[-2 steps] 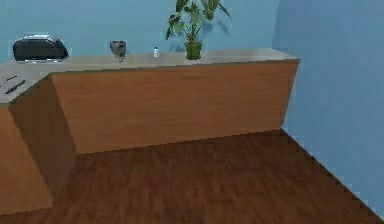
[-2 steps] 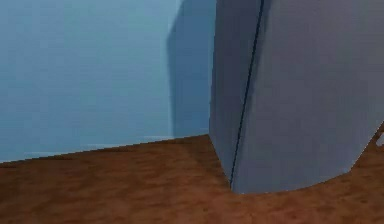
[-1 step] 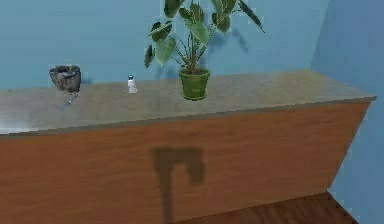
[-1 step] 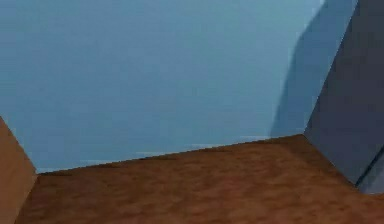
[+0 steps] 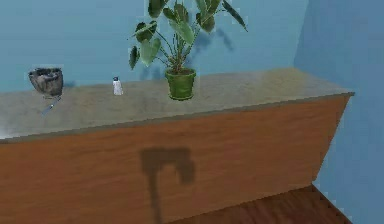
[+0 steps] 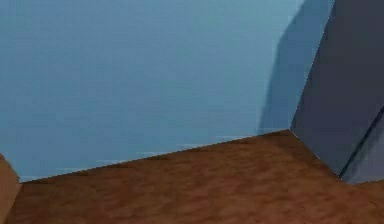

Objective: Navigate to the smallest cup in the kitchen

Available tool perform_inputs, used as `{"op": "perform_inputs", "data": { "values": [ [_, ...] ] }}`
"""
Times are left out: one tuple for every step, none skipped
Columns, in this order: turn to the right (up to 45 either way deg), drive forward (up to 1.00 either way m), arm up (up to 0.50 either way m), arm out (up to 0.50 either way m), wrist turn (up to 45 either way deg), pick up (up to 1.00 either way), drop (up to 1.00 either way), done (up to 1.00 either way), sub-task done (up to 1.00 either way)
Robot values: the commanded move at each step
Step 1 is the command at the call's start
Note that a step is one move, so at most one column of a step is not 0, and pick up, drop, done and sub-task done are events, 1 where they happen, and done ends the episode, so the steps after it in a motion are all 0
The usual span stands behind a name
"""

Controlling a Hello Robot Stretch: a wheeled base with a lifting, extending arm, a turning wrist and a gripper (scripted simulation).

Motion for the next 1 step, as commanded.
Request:
{"op": "perform_inputs", "data": {
  "values": [
    [0.0, 0.45, 0.00, 0.00, 0.0, 0.00, 0.00, 0.00, 0.00]
  ]
}}
